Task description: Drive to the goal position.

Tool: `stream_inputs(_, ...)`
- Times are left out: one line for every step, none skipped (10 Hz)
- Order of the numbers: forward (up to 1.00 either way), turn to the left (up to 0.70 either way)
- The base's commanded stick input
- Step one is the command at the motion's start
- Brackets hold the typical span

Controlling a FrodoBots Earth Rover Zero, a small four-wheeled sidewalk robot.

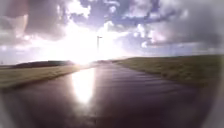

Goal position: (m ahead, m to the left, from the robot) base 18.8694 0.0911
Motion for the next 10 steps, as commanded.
stream_inputs(0.7, 0.0)
stream_inputs(0.7, 0.0)
stream_inputs(0.7, 0.0)
stream_inputs(0.7, 0.0)
stream_inputs(0.7, 0.0)
stream_inputs(0.7, 0.0)
stream_inputs(0.7, 0.0)
stream_inputs(0.7, 0.0)
stream_inputs(0.7, 0.0)
stream_inputs(0.7, 0.0)
